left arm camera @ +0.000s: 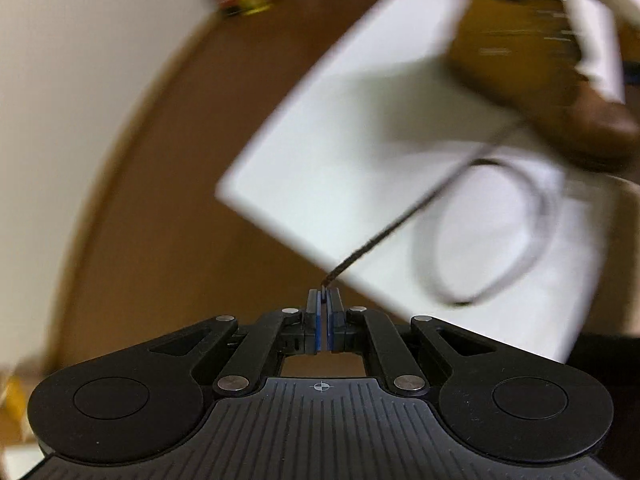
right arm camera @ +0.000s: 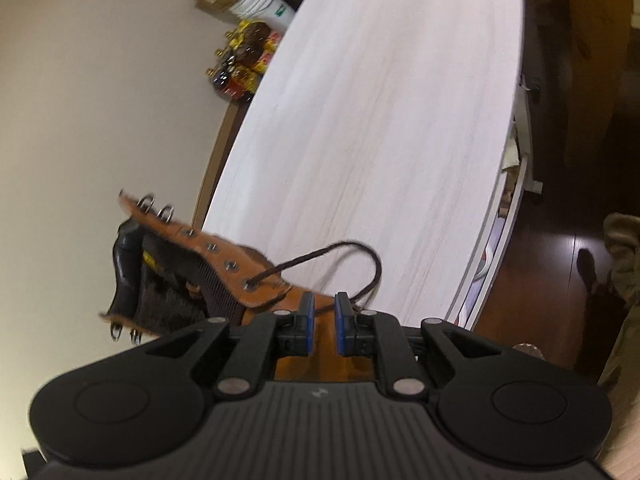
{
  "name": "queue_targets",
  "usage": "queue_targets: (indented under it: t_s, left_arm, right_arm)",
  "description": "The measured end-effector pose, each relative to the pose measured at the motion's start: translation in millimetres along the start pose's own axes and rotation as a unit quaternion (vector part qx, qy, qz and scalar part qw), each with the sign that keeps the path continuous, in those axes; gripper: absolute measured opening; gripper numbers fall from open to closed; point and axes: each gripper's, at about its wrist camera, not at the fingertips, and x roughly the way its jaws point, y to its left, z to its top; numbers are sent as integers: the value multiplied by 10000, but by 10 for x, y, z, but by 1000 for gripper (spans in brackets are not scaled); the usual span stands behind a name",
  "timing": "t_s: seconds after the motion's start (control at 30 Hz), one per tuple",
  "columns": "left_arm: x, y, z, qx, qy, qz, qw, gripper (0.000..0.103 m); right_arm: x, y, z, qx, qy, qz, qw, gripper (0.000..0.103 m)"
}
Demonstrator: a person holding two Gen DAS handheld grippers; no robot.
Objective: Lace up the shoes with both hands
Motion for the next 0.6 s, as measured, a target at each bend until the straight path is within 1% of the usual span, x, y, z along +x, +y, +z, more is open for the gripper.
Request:
queue_targets:
  t_s: [0.03, 0.1, 0.17, 0.2, 0.27, 0.33, 0.4, 0.43, 0.47, 0.53, 0.6]
  left_arm:
    - [42, 119, -8, -106, 75, 242, 9996, 2]
    - [111, 280, -4, -208, 113, 539, 9983, 2]
    - [170, 366, 40, -223, 84, 671, 9975, 2]
    - [204, 397, 57, -205, 63, 715, 9972, 2]
    - [272, 445, 123, -192, -98, 682, 9974, 2]
    - [342, 468, 207, -145, -251, 595, 9978, 2]
    - [399, 477, 298, -127, -426, 475, 9979, 3]
    - [430, 474, 343, -129, -478, 368, 9981, 3]
    - [462, 468, 387, -133, -520, 247, 9983, 6]
    - [525, 481, 481, -257, -553, -242, 9978, 9]
    - [540, 492, 477, -252, -576, -394, 9972, 10]
  right_arm:
    - [2, 25, -34, -64, 27, -9, 10000, 14]
    - [24, 133, -134, -308, 117, 9, 9995, 14]
    - [61, 262, -231, -583, 217, 74, 9980, 14]
    - [84, 368, -309, -825, 314, 136, 9960, 14]
    - [141, 573, -463, -1279, 502, 219, 9903, 14]
    - [268, 801, -629, -1757, 701, 273, 9816, 14]
    - [431, 1027, -812, -2244, 818, 164, 9709, 14]
    - [528, 1127, -903, -2510, 867, 35, 9641, 14]
    - [643, 1216, -993, -2800, 924, -147, 9554, 15]
    - [856, 1351, -1154, -3269, 1026, -498, 9382, 15]
    - [1031, 1434, -1278, -3576, 1104, -799, 9239, 15]
